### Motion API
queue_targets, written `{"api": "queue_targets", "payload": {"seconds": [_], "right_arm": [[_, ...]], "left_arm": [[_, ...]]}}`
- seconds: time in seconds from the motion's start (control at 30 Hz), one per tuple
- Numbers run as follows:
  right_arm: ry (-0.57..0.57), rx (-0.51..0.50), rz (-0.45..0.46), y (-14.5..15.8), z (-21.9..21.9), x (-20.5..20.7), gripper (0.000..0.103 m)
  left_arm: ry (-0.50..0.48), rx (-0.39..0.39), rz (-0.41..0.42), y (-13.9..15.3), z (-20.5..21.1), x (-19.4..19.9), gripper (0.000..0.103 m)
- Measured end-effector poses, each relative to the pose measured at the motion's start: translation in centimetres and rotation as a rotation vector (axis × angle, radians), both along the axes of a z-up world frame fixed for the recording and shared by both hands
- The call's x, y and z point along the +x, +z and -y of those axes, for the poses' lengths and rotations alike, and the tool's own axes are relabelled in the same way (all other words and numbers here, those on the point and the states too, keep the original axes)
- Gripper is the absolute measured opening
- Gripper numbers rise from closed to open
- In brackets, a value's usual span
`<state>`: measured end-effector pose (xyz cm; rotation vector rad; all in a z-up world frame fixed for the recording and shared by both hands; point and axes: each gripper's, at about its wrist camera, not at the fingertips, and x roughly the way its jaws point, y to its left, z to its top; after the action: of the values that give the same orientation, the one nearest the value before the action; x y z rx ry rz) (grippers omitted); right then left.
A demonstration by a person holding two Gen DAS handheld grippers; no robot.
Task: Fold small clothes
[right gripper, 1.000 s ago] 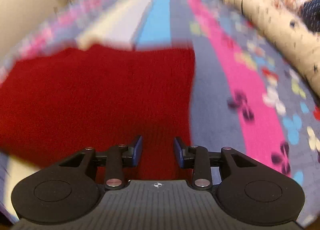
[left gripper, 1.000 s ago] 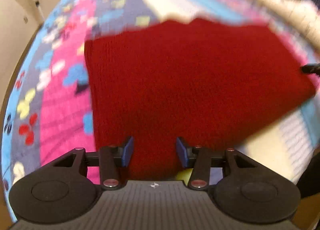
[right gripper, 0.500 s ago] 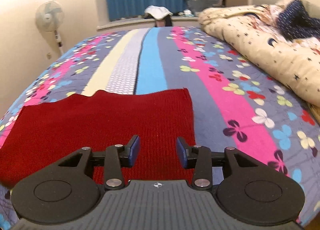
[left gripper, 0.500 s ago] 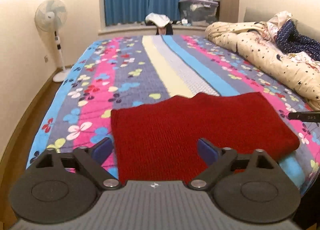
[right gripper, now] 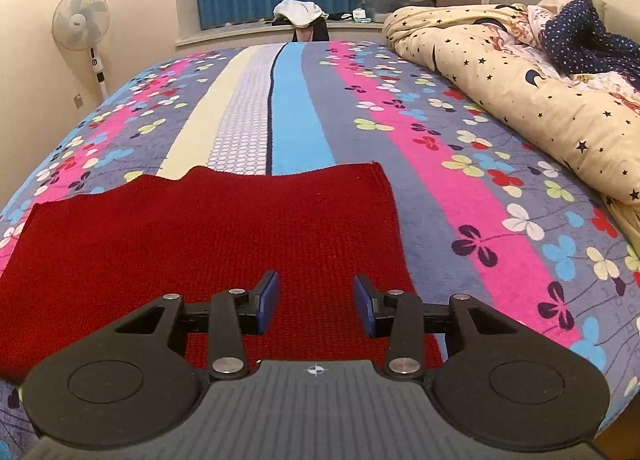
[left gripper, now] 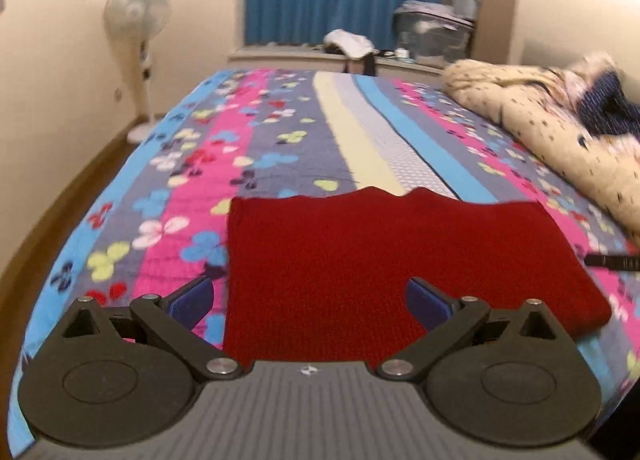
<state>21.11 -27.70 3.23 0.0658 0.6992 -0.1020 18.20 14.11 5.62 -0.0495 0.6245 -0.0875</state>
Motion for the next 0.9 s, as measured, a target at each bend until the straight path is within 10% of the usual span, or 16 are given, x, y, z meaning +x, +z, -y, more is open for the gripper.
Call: {"api": "queue_targets", "payload": {"seconds": [0.27,0.37,0.47,0.57,0.9], "right_arm": [[0.041,-0.014,-0.003,-0.4,-2.5,0.2,0.043],[0.074,-0.022,-0.002,-0.6,-3.9,0.1,0.042],[0.109,-0.034,-0.012,-1.1,-5.3,0.1,0.038],[0.208,0.001,-0.002,-1.3,-6.8,-0.1,0.001],[0.764,-0.076,0.167,-2.2,-18.7,-4.5,0.016]], "left_arm": [[-0.065,0.125,0.171,4.2,-2.7,2.6,0.097],[-0.013,0.083,0.176,3.1,-4.5,3.8,0.076],[0.075,0.057,-0.031,0.3,-5.9,5.7,0.031],[0.127,-0.030,-0.013,0.8,-7.6,6.0,0.030],[0.193,-0.067,-0.097,0.0,-10.0,8.0,0.031]]}}
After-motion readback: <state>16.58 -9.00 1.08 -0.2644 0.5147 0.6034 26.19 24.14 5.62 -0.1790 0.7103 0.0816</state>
